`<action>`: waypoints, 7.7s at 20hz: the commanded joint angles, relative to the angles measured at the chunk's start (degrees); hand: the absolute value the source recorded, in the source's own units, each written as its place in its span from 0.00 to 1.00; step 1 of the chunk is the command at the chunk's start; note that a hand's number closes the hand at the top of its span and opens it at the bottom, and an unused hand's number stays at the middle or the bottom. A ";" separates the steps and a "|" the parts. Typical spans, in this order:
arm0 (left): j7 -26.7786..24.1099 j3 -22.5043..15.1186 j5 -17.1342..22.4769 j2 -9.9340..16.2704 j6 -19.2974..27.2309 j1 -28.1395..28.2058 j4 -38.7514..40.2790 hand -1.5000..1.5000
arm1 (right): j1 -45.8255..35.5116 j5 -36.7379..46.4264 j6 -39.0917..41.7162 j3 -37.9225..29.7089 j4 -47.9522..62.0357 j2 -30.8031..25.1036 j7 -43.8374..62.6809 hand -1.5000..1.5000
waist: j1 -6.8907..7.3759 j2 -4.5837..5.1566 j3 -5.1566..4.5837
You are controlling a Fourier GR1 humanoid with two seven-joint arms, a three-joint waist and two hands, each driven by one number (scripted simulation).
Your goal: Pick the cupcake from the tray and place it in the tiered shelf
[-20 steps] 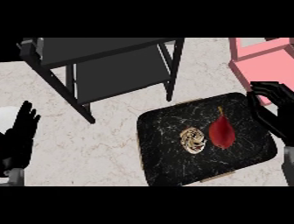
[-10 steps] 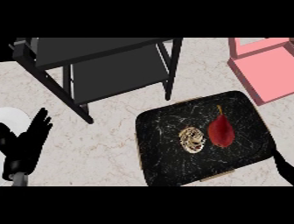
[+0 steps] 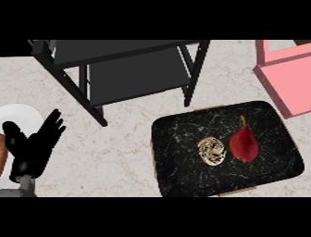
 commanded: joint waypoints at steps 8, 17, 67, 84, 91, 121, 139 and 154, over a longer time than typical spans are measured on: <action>-0.36 -1.43 -0.89 -1.40 -2.45 -2.69 5.04 0.50 | -8.72 13.36 1.00 1.60 -9.74 -8.83 38.01 0.00 | 3.20 1.16 -0.42; 1.12 -3.35 -2.51 -3.31 -0.71 -2.60 2.84 0.50 | -26.67 15.45 6.96 3.83 -0.40 -11.54 57.33 0.00 | 5.23 1.14 -0.39; 3.01 0.35 -4.17 -4.87 -0.77 -2.36 2.97 0.50 | -47.04 51.04 21.18 9.21 40.23 28.75 55.98 0.00 | 1.89 0.34 0.04; 4.19 0.64 -4.52 -4.49 -2.90 -4.07 2.43 0.50 | -56.49 38.19 25.26 29.71 47.25 28.72 38.43 1.00 | 4.59 0.77 0.11; 2.16 0.32 -4.50 -4.93 -4.81 -5.49 5.42 0.50 | -69.91 25.58 23.61 46.64 43.14 28.76 32.58 1.00 | 5.59 0.74 0.01; 0.36 3.60 -5.27 -4.33 -4.38 -0.74 5.22 0.50 | -125.39 21.86 36.97 4.42 48.91 25.80 50.15 1.00 | 2.05 0.20 -0.09; 3.55 3.90 -4.60 -5.06 -6.07 -2.07 2.76 0.50 | -126.01 22.76 37.78 0.56 75.23 23.34 25.14 1.00 | 2.48 0.46 -0.01; 4.84 3.01 -7.33 -7.03 -3.91 -1.93 1.20 0.50 | -132.26 25.40 29.45 -5.30 93.99 25.36 10.80 1.00 | 3.16 0.56 0.00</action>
